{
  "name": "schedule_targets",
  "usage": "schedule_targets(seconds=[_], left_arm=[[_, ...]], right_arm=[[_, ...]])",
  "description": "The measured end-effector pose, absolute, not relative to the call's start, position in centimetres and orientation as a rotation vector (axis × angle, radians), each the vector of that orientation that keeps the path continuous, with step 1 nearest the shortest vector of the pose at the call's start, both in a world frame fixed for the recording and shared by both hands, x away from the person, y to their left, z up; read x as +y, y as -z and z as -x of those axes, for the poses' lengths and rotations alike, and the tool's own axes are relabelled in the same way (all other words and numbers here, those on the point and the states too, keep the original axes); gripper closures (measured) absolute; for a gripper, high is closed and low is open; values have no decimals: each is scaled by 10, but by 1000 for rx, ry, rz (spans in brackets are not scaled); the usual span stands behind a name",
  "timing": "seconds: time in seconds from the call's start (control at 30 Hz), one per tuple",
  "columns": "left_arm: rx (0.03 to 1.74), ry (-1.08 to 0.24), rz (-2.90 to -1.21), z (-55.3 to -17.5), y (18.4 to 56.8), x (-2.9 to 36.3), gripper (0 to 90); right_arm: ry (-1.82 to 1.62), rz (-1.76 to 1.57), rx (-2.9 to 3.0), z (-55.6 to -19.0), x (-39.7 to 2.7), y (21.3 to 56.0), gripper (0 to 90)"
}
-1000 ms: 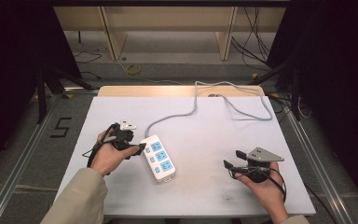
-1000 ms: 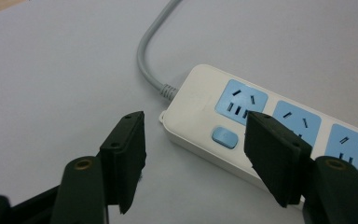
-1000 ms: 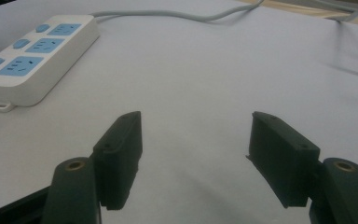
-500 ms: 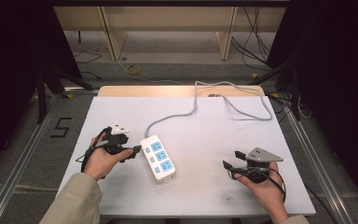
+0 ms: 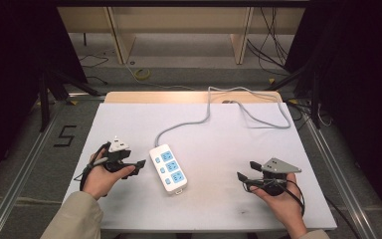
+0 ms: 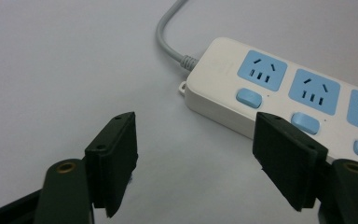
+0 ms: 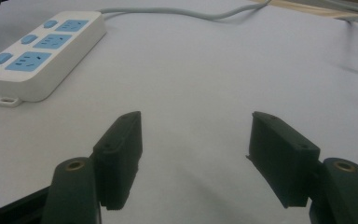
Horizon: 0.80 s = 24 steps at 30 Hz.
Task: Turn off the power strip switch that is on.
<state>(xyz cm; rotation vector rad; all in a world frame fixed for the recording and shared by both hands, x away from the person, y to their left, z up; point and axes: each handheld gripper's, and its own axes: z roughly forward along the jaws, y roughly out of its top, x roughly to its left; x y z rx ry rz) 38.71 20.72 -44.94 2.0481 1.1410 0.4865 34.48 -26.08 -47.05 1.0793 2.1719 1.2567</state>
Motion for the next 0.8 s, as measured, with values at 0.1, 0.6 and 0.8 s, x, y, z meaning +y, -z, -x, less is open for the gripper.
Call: schedule_targets(seconds=[0.1, 0.6, 0.8], left_arm=[[1128, -489, -2036, -385, 451, 211, 293], [1081, -453, -2047, -370, 466, 226, 237], [1105, -479, -2043, -361, 473, 235, 225]], right_arm=[[-1255, -1077, 2174, -345, -261, 471, 357], [-1251, -1069, 2184, -344, -259, 471, 356], [-1249, -1067, 2189, -343, -258, 471, 356]])
